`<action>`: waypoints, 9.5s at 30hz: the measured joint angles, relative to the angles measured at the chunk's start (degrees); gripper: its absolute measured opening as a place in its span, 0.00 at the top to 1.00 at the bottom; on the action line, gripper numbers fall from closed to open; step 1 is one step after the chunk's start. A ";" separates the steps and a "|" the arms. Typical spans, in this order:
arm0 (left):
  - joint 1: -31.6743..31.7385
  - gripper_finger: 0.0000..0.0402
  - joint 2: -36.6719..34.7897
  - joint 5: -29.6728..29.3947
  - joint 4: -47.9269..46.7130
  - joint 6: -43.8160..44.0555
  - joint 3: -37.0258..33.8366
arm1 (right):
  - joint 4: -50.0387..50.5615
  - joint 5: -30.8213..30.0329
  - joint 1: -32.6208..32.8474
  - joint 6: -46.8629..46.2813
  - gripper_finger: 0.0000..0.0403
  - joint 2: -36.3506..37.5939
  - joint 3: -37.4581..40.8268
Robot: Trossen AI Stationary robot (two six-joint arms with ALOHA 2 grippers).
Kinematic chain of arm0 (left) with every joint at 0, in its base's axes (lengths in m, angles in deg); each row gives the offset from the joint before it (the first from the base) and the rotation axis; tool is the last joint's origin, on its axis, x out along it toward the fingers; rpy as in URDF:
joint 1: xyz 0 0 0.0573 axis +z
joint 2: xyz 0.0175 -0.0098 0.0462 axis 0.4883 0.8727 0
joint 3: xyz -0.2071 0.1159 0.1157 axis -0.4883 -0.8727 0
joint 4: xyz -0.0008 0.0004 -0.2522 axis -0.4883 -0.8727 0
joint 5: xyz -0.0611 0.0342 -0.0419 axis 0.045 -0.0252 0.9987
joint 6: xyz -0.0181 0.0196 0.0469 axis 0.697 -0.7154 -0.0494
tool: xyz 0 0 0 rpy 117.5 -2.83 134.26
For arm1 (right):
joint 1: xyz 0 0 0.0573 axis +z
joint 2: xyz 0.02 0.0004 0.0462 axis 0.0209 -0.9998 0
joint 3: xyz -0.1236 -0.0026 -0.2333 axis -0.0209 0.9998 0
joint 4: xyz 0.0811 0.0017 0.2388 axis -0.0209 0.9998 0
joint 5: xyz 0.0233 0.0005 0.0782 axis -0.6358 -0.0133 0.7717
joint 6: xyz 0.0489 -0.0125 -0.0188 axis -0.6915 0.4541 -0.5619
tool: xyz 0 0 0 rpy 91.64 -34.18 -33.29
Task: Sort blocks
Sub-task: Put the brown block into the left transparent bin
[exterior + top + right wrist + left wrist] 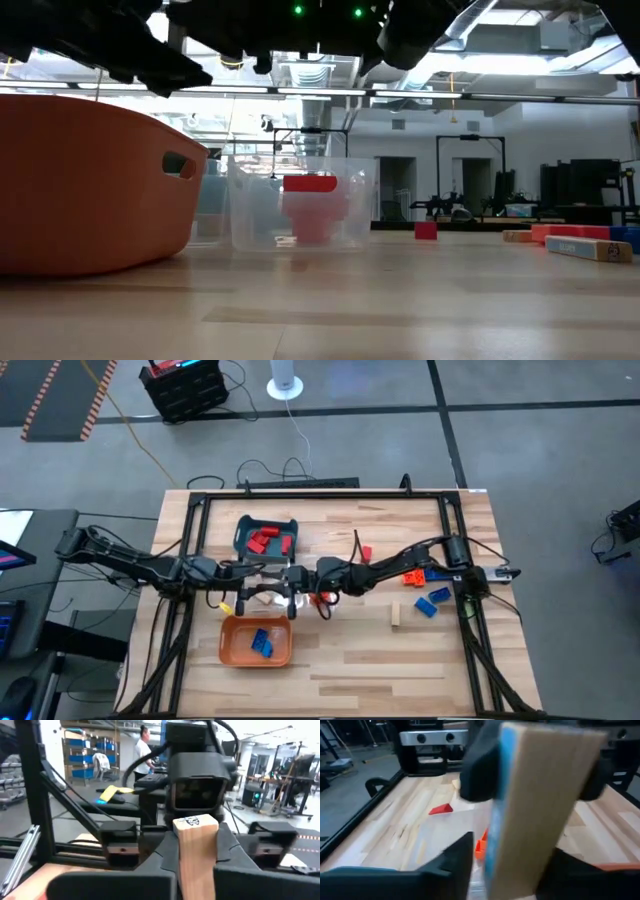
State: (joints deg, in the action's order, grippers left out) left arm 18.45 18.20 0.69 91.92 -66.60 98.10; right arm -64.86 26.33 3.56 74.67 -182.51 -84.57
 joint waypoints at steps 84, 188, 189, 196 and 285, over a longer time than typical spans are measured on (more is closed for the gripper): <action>-2.38 0.53 0.76 0.83 -25.48 2.81 8.53 | 103.02 -6.07 -24.38 11.37 0.57 28.47 27.23; -6.18 0.46 -13.41 -11.83 -25.13 8.66 1.27 | 115.01 1.38 -6.47 -11.43 0.47 -22.45 -52.73; -6.18 0.46 -13.55 -11.85 -25.18 8.66 1.27 | 114.79 1.35 -6.56 -11.66 0.47 -22.49 -52.42; -6.18 0.46 -13.47 -11.87 -25.10 8.68 1.27 | 112.73 1.78 -6.73 -13.33 0.52 -24.22 -52.04; -8.34 0.46 -13.90 -12.68 -32.00 10.61 1.25 | 103.93 7.34 -6.15 12.83 0.55 -13.97 -37.59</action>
State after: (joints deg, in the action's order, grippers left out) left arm 10.11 4.30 -11.99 59.92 -55.99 99.35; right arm 39.07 33.67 -2.59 87.50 -196.48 -122.17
